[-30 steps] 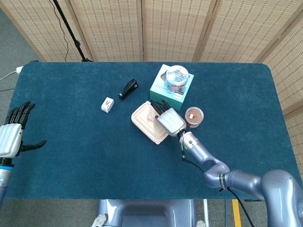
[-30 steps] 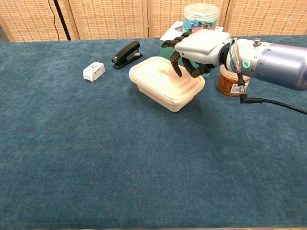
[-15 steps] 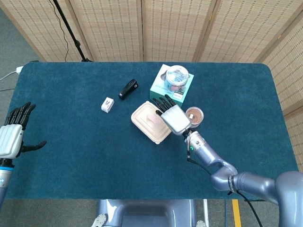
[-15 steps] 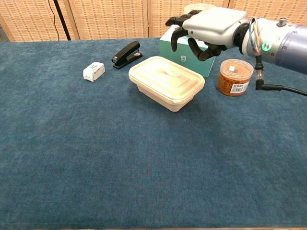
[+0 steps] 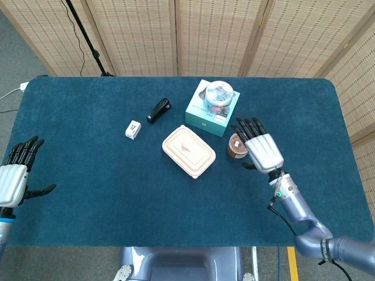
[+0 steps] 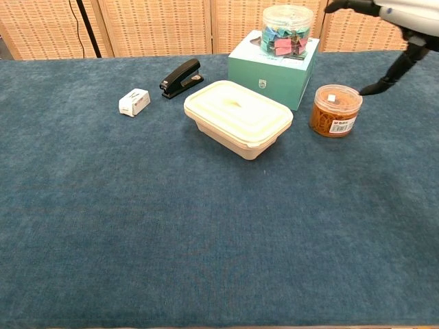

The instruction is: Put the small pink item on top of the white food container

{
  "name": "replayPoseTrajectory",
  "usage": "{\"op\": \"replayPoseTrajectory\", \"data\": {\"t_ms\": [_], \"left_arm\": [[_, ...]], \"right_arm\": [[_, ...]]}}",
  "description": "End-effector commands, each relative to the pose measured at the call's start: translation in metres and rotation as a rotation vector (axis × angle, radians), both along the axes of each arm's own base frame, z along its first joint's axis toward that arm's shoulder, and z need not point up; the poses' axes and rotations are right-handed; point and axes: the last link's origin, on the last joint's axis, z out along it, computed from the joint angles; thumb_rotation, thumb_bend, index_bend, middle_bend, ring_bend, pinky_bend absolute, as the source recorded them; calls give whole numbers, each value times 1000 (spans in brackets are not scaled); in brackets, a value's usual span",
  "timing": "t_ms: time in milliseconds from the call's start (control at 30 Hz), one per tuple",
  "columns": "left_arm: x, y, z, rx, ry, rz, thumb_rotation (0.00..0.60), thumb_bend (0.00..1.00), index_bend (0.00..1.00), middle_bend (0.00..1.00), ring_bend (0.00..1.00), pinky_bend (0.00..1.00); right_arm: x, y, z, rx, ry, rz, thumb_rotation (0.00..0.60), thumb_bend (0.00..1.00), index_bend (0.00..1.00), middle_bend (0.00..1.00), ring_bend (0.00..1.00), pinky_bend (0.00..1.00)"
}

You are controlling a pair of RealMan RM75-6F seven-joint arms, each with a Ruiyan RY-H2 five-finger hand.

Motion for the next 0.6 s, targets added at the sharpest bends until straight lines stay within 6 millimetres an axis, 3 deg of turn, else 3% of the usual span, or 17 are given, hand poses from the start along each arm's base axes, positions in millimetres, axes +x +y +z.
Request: {"op": "replayPoseTrajectory", "data": {"t_ms": [33,400,467,600], "left_arm": [[-9,-11,-4,-8,-20,-15,600,0,0,0,0,0],[-28,-17,-11,34,0,-5,600,0,0,0,0,0],[-33,-19,-12,30,25,17,600,0,0,0,0,0],[-36,-18,-14,17,40,35,600,0,0,0,0,0]], "right_arm": [[-33,20,14,-12,-14,-47,600,0,0,0,0,0],[-111,73,37,-134,-1,-178,600,0,0,0,0,0],[-128,92,39,-148,-17,-221,600,0,0,0,0,0],[-136,102,42,-165,-31,-229,600,0,0,0,0,0]]}}
